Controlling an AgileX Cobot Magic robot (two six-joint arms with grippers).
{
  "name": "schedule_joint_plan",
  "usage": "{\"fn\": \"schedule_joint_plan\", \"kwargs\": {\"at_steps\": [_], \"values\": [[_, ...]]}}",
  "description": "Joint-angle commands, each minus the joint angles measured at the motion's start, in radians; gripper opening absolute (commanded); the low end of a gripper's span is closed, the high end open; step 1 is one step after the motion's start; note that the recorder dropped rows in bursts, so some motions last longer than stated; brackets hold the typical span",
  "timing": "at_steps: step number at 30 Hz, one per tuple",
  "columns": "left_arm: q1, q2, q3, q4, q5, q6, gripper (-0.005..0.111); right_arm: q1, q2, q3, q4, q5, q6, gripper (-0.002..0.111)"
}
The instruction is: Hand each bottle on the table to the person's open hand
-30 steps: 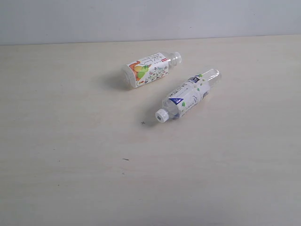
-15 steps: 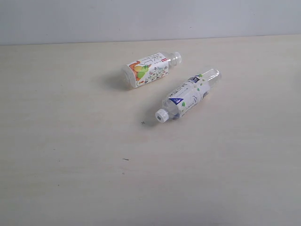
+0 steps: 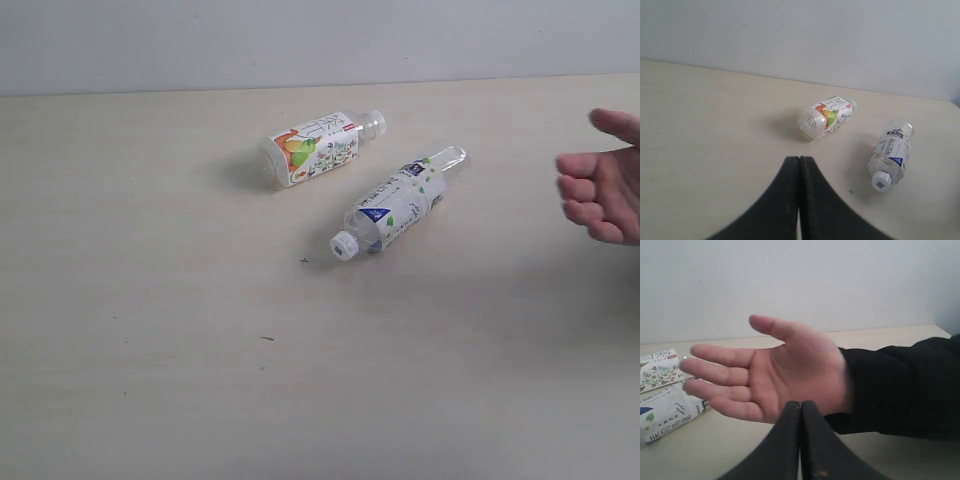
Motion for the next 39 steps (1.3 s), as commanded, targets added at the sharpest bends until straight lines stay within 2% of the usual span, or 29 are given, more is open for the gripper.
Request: {"fn": "schedule_joint_plan", "kwargs": {"at_steps": [1, 9, 15, 20, 25, 28, 31, 33, 35, 37, 39], "values": [[0.002, -0.005, 0.004, -0.001, 0.007, 0.003, 0.000, -0.003, -0.004, 0.005, 0.000, -0.008, -0.004, 0.000], [0.002, -0.005, 0.004, -0.001, 0.007, 0.003, 0.000, -0.003, -0.004, 0.005, 0.000, -0.076, -0.007, 0.000], [0.002, -0.005, 0.004, -0.001, 0.007, 0.005, 0.000, -0.003, -0.004, 0.005, 0.027, -0.194, 0.000, 0.000], [0.002, -0.005, 0.004, -0.001, 0.007, 0.005, 0.000, -0.003, -0.004, 0.005, 0.194, -0.236, 0.000, 0.000], [0.002, -0.005, 0.004, -0.001, 0.007, 0.005, 0.000, -0.003, -0.004, 0.004, 0.449, -0.451, 0.048, 0.000], [0.002, -0.005, 0.004, -0.001, 0.007, 0.005, 0.000, -0.003, 0.004, -0.048, 0.465, -0.502, 0.121, 0.000], [0.002, -0.005, 0.004, -0.001, 0.007, 0.005, 0.000, -0.003, 0.099, -0.145, 0.465, -0.502, 0.153, 0.000], [0.002, -0.005, 0.004, -0.001, 0.007, 0.005, 0.000, -0.003, 0.262, -0.274, 0.425, -0.482, 0.150, 0.000], [0.002, -0.005, 0.004, -0.001, 0.007, 0.005, 0.000, -0.003, 0.494, -0.454, 0.326, -0.386, 0.150, 0.000], [0.002, -0.005, 0.004, -0.001, 0.007, 0.005, 0.000, -0.003, 0.728, -0.658, 0.180, -0.203, 0.146, 0.000], [0.002, -0.005, 0.004, -0.001, 0.007, 0.005, 0.000, -0.003, 1.037, -0.921, 0.115, 0.048, 0.110, 0.000]]}}
